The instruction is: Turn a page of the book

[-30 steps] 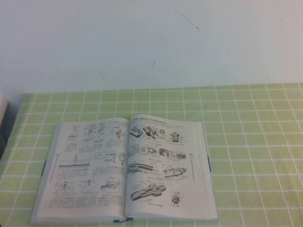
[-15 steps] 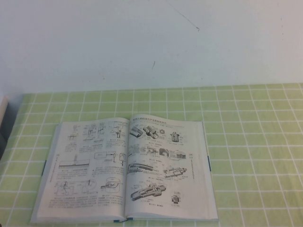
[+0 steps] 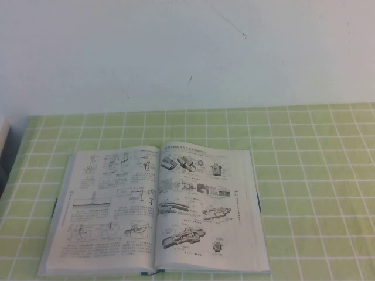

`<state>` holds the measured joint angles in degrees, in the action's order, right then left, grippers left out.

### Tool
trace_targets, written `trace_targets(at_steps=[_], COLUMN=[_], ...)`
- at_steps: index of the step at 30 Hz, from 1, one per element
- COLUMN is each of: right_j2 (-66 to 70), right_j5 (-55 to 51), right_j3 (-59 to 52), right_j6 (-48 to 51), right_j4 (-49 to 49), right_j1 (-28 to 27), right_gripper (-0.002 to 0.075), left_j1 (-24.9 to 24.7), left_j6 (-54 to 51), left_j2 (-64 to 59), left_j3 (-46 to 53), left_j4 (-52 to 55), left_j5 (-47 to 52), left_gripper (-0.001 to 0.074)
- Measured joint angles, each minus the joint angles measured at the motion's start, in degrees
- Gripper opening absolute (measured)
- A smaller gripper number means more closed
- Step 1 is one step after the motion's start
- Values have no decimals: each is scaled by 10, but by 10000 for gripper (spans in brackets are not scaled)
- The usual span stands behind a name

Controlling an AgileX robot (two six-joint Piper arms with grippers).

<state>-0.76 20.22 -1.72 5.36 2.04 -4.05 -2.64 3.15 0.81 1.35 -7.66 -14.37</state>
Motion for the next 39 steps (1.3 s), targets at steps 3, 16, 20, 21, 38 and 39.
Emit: trace_targets(at_steps=[3, 16, 20, 21, 38, 39], right_j2=[0, 0, 0, 0, 264, 288], right_j5=[45, 30, -110, -153, -625, -645], right_j3=[0, 3, 63, 81, 389, 402], right_j6=[-14, 22, 24, 25, 117, 146], right_j4=[0, -6, -41, -45, 131, 156], right_j1=[0, 0, 0, 0, 0, 0], right_gripper=[-2, -2, -2, -2, -2, -2], left_j1=[0, 0, 0, 0, 0, 0], left_j6=[6, 28, 23, 22, -6, -35], left_j2=[0, 0, 0, 0, -271, -300], left_j3=[0, 0, -27, -48, -307, -311], left_j4=[0, -30, -18, -9, -103, -137], left_j5=[-38, -68, -7, 24, 390, 402], left_gripper=[-4, -4, -4, -4, -4, -4])
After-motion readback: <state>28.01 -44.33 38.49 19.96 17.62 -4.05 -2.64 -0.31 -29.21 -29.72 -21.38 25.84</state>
